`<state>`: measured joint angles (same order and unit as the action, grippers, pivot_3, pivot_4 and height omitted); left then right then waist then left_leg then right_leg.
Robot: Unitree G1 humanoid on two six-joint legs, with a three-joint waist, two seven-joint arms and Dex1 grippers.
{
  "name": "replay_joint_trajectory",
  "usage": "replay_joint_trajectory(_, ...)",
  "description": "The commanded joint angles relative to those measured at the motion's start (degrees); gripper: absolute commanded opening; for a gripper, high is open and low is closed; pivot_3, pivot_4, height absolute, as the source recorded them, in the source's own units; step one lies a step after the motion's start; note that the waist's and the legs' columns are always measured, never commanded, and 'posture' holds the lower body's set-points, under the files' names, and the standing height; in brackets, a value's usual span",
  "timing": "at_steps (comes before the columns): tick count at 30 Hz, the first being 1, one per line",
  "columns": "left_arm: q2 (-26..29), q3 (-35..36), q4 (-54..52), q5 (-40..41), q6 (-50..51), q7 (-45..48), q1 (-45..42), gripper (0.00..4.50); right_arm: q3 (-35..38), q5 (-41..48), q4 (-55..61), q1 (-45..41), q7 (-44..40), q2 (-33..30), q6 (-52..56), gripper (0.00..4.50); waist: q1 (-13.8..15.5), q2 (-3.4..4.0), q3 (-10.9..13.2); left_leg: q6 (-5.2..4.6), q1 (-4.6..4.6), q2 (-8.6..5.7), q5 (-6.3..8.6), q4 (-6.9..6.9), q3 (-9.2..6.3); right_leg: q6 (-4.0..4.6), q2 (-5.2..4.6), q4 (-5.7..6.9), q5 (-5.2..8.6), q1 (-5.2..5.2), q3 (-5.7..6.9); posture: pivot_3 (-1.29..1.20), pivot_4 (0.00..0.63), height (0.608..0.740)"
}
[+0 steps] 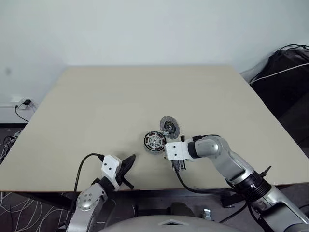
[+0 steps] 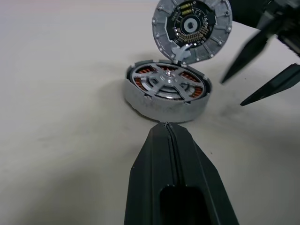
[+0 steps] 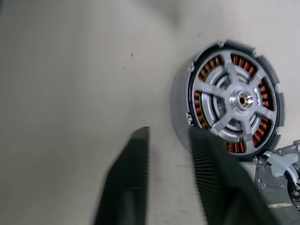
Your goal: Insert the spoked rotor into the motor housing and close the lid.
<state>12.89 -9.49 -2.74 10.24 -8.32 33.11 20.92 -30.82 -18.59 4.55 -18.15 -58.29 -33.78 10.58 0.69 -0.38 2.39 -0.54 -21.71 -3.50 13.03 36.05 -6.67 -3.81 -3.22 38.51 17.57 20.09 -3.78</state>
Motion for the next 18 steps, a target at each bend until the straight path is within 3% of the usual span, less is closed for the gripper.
replay_joint_trajectory(1, 0.27, -0.01, -3.39, 1.05, 0.33, 0.18, 0.01, 0.0, -0.39, -1.28, -1.98, -2.89, 1.48, 1.44, -2.03, 2.65, 0.02, 0.01, 0.0, 0.0, 0.0, 0.0, 0.0, 0.0, 0.0, 0.0, 0.0, 0.0, 0.0, 0.0, 0.0, 0.0, 0.0, 0.74)
replay_joint_trajectory(18, -0.76, -0.33, -6.59, 1.06, 3.38, -2.27, 0.63, 0.0, -3.24, -1.89, -11.37, -8.21, -0.54, 5.49, -2.69, 2.65, 0.0, 0.05, -0.02, -0.02, 0.0, -0.01, -0.01, 0.0, 0.0, 0.02, 0.09, 0.0, -0.01, 0.0, 0.0, 0.0, 0.0, 0.74)
